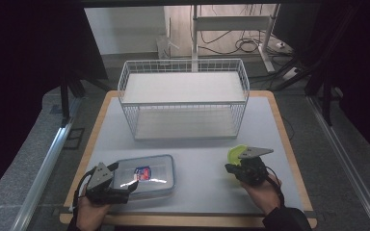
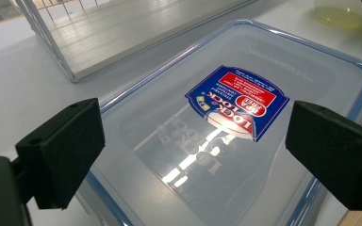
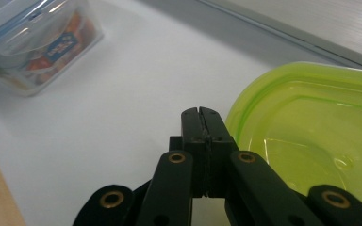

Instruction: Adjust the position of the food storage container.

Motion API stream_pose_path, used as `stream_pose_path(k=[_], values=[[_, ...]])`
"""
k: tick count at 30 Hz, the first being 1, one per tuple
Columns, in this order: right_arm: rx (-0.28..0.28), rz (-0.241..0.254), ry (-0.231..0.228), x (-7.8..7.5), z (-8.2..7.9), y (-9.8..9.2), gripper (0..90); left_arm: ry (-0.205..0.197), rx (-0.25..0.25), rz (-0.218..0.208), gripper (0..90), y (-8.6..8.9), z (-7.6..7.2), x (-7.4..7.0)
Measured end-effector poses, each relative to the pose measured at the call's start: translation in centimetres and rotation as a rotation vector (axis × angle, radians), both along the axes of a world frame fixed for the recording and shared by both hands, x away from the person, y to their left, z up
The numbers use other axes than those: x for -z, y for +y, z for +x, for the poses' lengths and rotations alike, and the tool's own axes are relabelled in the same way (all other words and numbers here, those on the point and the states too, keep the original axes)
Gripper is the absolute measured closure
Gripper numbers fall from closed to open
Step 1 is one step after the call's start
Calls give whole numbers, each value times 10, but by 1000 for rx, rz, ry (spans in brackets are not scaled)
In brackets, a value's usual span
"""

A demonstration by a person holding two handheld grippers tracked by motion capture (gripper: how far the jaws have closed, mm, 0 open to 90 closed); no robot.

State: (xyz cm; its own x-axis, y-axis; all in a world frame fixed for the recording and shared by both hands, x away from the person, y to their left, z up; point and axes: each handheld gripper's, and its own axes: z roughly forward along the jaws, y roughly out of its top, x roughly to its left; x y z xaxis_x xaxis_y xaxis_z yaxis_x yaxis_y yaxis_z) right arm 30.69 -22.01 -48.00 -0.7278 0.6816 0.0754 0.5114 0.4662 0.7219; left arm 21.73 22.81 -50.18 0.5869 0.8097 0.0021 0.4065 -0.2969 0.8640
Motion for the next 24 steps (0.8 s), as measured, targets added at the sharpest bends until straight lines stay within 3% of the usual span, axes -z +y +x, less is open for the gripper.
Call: stream_pose_path(k=[10, 16, 20, 24], values=[[62, 31, 7, 1, 13, -21, 895, -3, 0, 0, 54, 0, 0, 0], [112, 25, -1, 1, 22, -33, 895, -6, 1, -1, 54, 0, 0, 0], [142, 18, -3, 0, 24, -36, 894, 0, 6, -49, 46, 1, 0, -1], [114, 16, -17, -3, 18, -28, 894, 17, -16, -66, 39, 6, -1, -6]])
